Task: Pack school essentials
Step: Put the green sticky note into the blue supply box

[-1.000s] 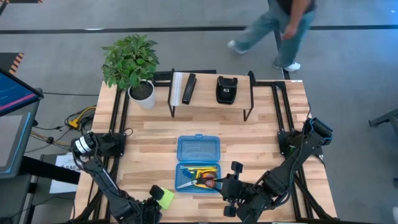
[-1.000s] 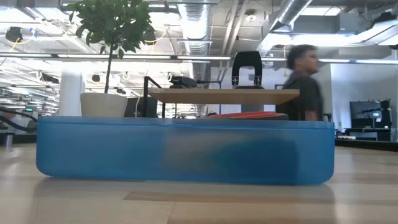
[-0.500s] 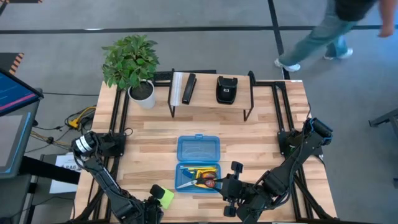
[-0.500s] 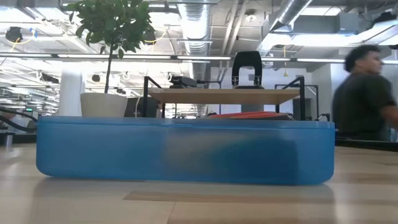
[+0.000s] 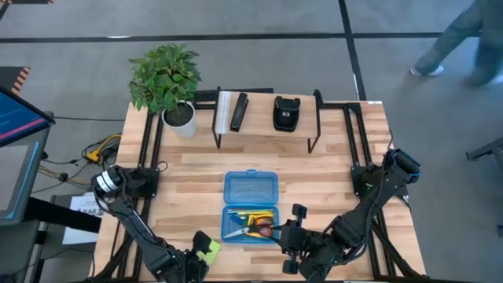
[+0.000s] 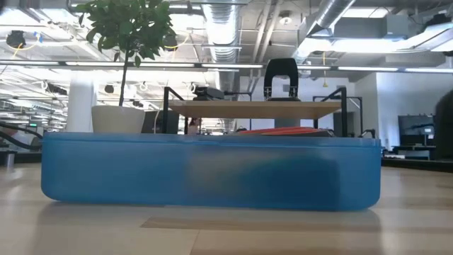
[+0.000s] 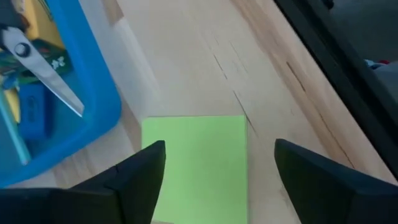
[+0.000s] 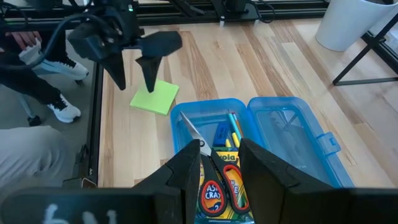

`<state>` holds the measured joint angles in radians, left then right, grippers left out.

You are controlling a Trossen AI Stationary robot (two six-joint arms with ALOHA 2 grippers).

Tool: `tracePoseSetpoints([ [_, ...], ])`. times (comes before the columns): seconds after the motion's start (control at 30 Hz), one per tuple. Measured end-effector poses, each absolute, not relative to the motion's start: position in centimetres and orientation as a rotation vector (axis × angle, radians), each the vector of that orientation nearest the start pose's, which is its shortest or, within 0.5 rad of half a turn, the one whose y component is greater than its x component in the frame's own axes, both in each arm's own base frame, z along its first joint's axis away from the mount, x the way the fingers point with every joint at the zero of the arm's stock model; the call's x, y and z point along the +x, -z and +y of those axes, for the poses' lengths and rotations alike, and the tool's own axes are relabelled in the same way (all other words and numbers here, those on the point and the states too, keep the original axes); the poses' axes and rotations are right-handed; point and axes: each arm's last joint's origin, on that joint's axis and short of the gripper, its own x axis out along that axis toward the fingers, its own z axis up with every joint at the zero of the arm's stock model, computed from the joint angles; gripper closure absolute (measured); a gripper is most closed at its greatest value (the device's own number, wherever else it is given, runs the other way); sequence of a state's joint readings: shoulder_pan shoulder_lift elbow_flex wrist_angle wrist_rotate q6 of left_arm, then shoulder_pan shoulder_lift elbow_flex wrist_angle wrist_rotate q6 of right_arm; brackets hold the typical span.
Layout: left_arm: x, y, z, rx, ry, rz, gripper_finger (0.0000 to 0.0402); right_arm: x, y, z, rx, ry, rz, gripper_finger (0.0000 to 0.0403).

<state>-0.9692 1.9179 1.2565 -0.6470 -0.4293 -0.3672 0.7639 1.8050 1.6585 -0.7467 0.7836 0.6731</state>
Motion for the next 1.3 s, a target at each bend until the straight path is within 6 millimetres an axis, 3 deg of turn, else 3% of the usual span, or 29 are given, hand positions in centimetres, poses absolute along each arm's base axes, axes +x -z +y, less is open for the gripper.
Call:
tracePoseSetpoints([
  [0.37, 23.0, -15.5, -28.4, 0.505, 0.294, 1.094, 0.0113, 29.4, -31.5, 25.3, 0.027, 0.224, 0.587, 0.0271],
  [0.6, 23.2, -13.9, -28.6, 0.52, 0.297, 1.146, 0.0113, 29.4, -31.5, 25.3, 0.028, 0.224, 0.586, 0.0271],
  [0.9, 23.8, -13.3, -28.0, 0.493, 0.283, 1.205, 0.0116, 29.4, -31.6, 25.4, 0.032, 0.223, 0.583, 0.0271],
  [1.1, 24.6, -13.1, -27.3, 0.439, 0.308, 1.259, 0.0146, 29.4, -31.6, 25.4, 0.033, 0.223, 0.582, 0.0271],
  [1.3, 25.1, -13.0, -26.8, 0.425, 0.339, 1.285, 0.0203, 29.3, -31.6, 25.5, 0.032, 0.219, 0.582, 0.0271],
])
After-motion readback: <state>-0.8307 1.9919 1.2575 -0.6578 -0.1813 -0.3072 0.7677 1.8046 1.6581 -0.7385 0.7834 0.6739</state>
